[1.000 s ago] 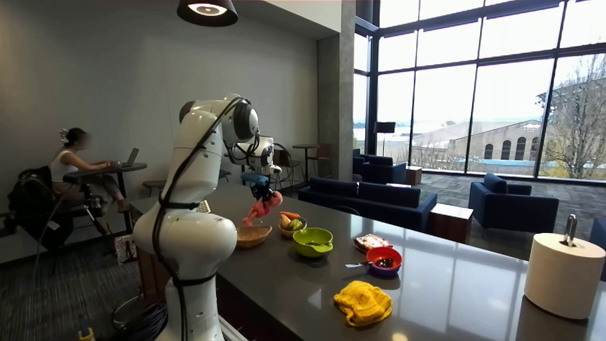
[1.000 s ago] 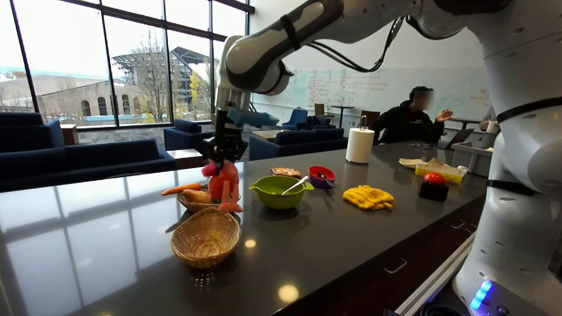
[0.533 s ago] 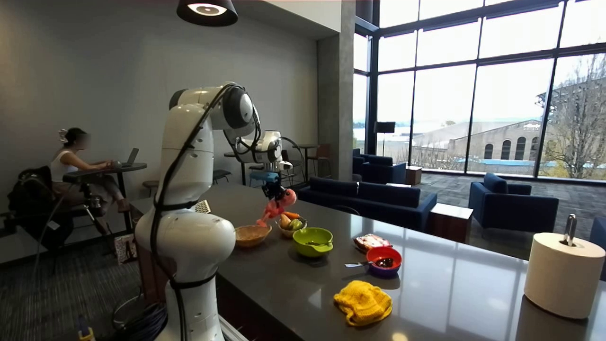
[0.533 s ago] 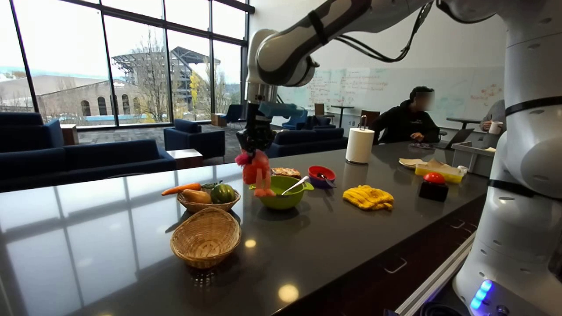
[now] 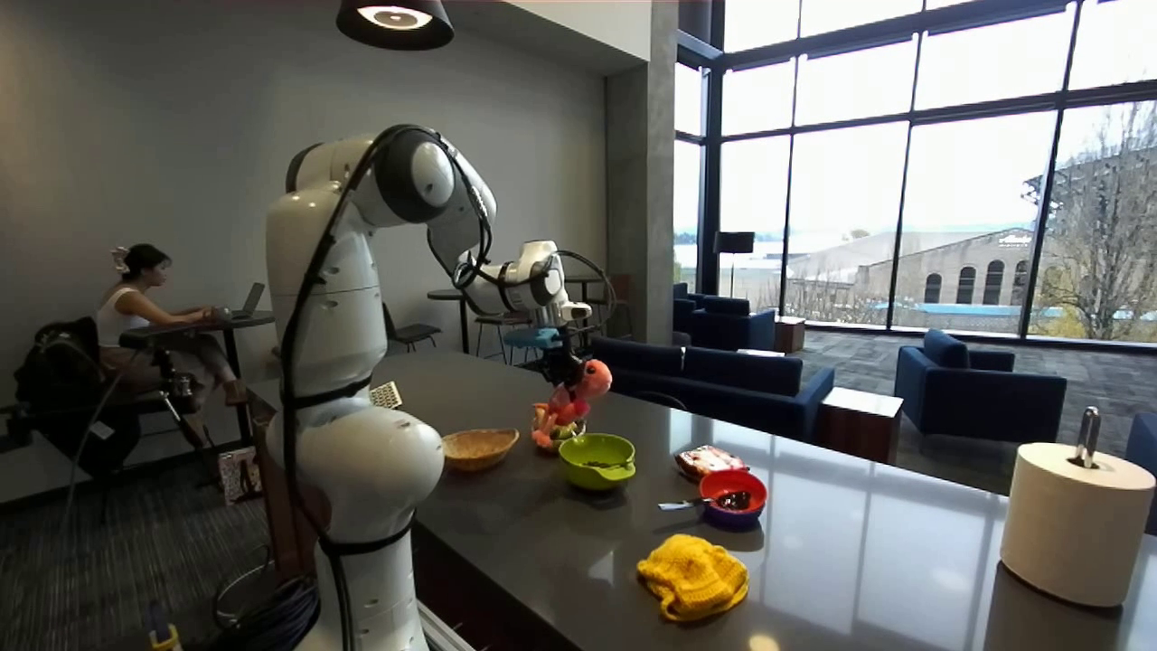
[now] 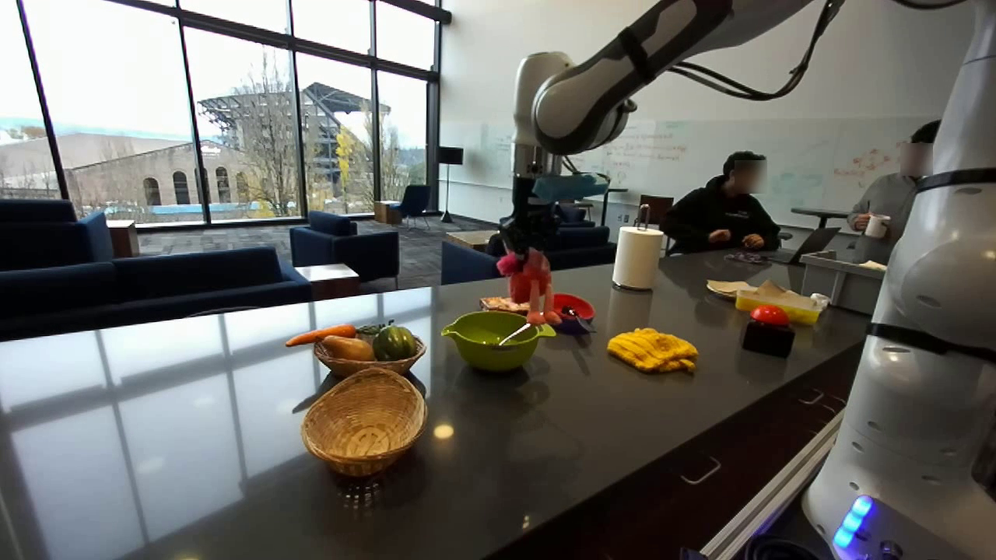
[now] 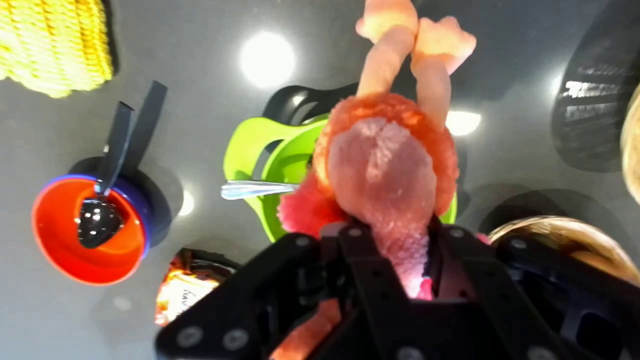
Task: Take the pink plush toy out of the woven basket
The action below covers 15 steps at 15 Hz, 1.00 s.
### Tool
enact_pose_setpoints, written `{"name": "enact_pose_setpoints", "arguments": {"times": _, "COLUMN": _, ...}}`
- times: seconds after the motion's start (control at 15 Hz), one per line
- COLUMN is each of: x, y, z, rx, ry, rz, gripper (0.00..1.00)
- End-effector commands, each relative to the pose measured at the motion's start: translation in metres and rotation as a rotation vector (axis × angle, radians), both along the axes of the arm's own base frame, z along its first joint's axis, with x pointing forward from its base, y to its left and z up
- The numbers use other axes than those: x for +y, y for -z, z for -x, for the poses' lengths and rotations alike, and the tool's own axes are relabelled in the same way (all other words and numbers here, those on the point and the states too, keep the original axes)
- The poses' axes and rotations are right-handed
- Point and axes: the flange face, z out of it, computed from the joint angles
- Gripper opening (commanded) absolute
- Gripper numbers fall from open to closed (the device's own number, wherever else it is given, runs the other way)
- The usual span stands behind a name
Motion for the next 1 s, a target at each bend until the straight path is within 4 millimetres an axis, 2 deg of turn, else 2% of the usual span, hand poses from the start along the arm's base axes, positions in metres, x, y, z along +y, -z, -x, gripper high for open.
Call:
{"name": "enact_pose_setpoints", "arguments": {"times": 0.0, "x": -0.048, "y": -0.003, "z": 0.023, "rx": -0.079, "ry": 0.097, "rz": 0.043, "gripper": 0.06}}
{"name": "enact_pose_setpoints", "arguments": {"times": 0.47, "x": -0.13, "y": 0.004, "z": 0.035, "rx": -0.204, "ry": 0.263, "rz": 0.15, "gripper": 0.06}}
{"name": "enact_pose_setpoints", "arguments": {"times": 0.67, "x": -0.16, "y": -0.003, "z": 0.043, "rx": -0.245, "ry": 0.316, "rz": 0.192, "gripper": 0.06}}
{"name": "enact_pose_setpoints", "arguments": {"times": 0.93, "x": -0.187, "y": -0.022, "z": 0.047, "rx": -0.299, "ry": 0.342, "rz": 0.222, "gripper": 0.06}}
